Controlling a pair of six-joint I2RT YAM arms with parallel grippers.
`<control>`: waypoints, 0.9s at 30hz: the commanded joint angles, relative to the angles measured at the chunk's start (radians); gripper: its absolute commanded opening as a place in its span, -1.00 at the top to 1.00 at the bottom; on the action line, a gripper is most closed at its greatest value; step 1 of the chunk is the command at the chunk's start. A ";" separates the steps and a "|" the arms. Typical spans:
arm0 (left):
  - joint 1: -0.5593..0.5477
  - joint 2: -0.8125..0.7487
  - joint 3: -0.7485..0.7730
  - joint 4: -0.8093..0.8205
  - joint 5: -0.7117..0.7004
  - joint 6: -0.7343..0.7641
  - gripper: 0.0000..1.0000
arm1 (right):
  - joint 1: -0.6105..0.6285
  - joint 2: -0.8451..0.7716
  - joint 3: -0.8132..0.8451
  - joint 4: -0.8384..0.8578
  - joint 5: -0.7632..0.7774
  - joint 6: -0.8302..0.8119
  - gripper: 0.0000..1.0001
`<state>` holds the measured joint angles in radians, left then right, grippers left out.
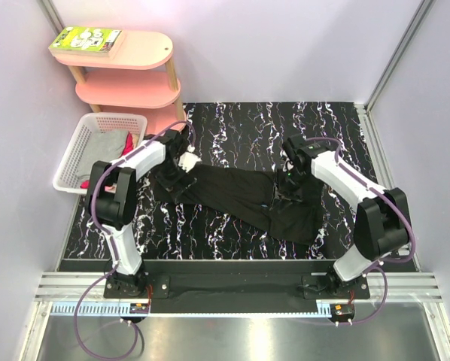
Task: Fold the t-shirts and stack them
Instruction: Fold the other side of the tshirt into a rectangle
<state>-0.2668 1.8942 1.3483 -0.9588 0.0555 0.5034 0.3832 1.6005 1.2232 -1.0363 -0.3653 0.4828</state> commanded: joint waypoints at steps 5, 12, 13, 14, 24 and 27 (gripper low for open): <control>0.090 -0.044 0.048 0.014 0.075 -0.022 -0.98 | 0.109 0.022 0.044 -0.099 0.216 -0.043 0.17; 0.104 -0.058 0.141 -0.076 0.193 -0.043 -0.98 | 0.238 0.110 0.099 -0.174 0.385 -0.027 0.18; 0.104 -0.055 0.169 -0.083 0.204 -0.046 -0.98 | 0.246 0.125 0.107 -0.176 0.396 -0.029 0.18; 0.104 -0.050 0.182 -0.090 0.211 -0.051 -0.98 | 0.255 0.131 0.110 -0.180 0.413 -0.027 0.18; 0.104 -0.006 0.282 -0.121 0.236 -0.068 -0.97 | 0.289 0.202 0.173 -0.205 0.554 -0.026 0.20; 0.104 0.017 0.275 -0.106 0.227 -0.072 -0.96 | 0.290 0.223 0.173 -0.179 0.539 -0.027 0.20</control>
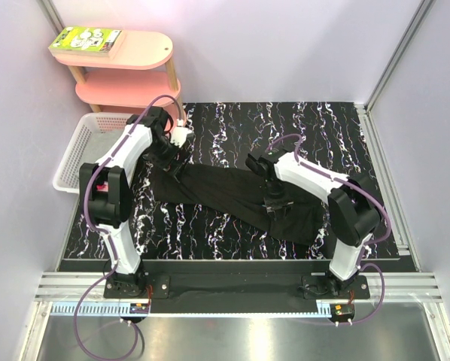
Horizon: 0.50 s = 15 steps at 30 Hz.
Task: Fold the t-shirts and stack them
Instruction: Fold the other side of the tshirt into a rectangle
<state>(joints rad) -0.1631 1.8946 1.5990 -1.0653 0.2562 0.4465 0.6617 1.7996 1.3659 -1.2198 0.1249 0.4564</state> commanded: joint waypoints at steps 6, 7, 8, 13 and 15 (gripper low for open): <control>0.000 0.044 -0.017 0.036 -0.008 -0.014 -0.96 | 0.036 0.046 0.041 0.016 0.009 0.001 0.20; 0.000 0.040 -0.037 0.042 -0.009 -0.014 -0.96 | 0.041 0.044 0.047 0.013 0.005 -0.001 0.20; 0.000 0.037 -0.045 0.045 -0.011 -0.012 -0.96 | 0.044 0.043 0.056 0.002 0.005 0.001 0.18; 0.000 0.023 -0.096 0.074 -0.023 -0.012 -0.96 | 0.075 0.029 0.110 -0.032 0.012 0.002 0.16; 0.000 0.018 -0.108 0.083 -0.029 -0.012 -0.96 | 0.081 0.029 0.110 -0.034 0.007 0.005 0.15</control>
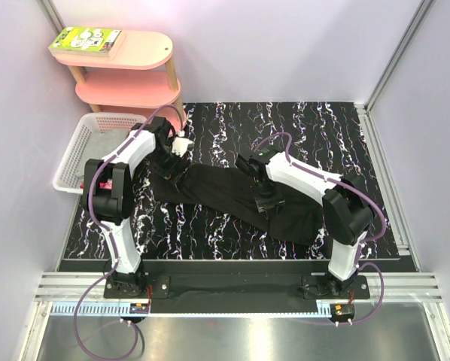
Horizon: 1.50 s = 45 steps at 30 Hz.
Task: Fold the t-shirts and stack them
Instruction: Fold the other side of the tshirt into a rectangle
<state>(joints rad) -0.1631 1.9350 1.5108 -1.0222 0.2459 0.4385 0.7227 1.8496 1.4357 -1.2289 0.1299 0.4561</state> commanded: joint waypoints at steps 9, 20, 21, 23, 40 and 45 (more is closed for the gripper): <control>0.000 -0.034 -0.049 0.053 -0.023 -0.003 -0.96 | 0.032 0.020 -0.003 -0.006 0.059 -0.013 0.16; 0.000 -0.077 -0.075 0.060 -0.028 0.003 -0.96 | 0.034 0.069 -0.024 0.035 0.100 -0.034 0.33; 0.000 -0.079 -0.077 0.060 -0.028 0.002 -0.96 | 0.032 0.072 -0.026 0.037 0.096 -0.034 0.37; 0.000 -0.085 -0.084 0.060 -0.030 0.003 -0.96 | 0.034 0.071 -0.035 0.046 0.094 -0.030 0.55; 0.002 -0.088 -0.115 0.074 -0.042 0.011 -0.96 | -0.118 -0.019 0.100 -0.015 0.298 -0.094 1.00; 0.002 -0.093 -0.123 0.077 -0.051 0.016 -0.96 | -0.221 0.023 0.150 0.025 0.320 -0.152 1.00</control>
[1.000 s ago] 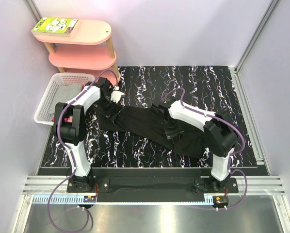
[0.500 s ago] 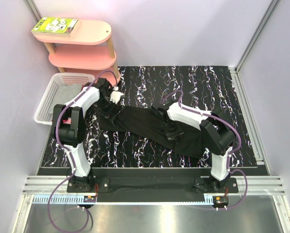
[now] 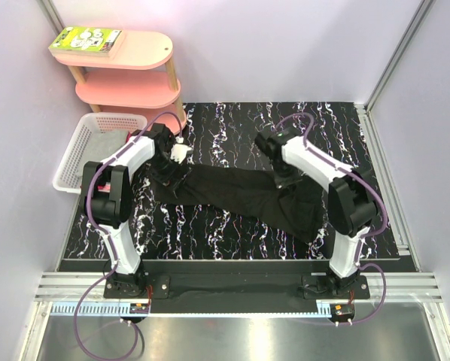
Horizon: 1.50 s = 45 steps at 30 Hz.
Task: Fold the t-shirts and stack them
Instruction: Fold the other side of the tshirt into a rectangle
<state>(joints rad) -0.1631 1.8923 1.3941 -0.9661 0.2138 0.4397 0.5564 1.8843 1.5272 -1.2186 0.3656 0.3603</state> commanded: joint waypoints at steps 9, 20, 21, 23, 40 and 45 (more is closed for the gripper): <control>0.002 -0.070 0.000 0.010 -0.054 0.033 -0.96 | -0.092 0.168 0.182 0.004 -0.096 -0.038 -0.76; -0.010 -0.091 0.120 -0.049 -0.002 0.018 -0.96 | -0.135 -0.126 0.165 -0.032 -0.115 0.057 -0.99; -0.027 -0.091 0.137 -0.069 0.004 0.013 -0.96 | -0.135 -0.149 0.115 -0.022 -0.140 0.066 -0.99; -0.052 -0.093 0.169 -0.080 0.012 0.010 -0.96 | -0.138 -0.212 0.053 0.014 -0.229 0.083 -1.00; -0.156 0.042 0.100 -0.008 -0.048 -0.018 -0.96 | -0.219 -0.395 -0.423 0.177 -0.436 0.235 -0.64; -0.138 0.051 0.115 0.003 -0.047 -0.022 -0.96 | -0.239 -0.369 -0.438 0.179 -0.406 0.216 -0.52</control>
<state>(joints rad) -0.3145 1.9495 1.4910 -0.9932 0.1795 0.4320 0.3351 1.5223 1.1042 -1.0573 -0.0711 0.5739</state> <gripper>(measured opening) 0.983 0.784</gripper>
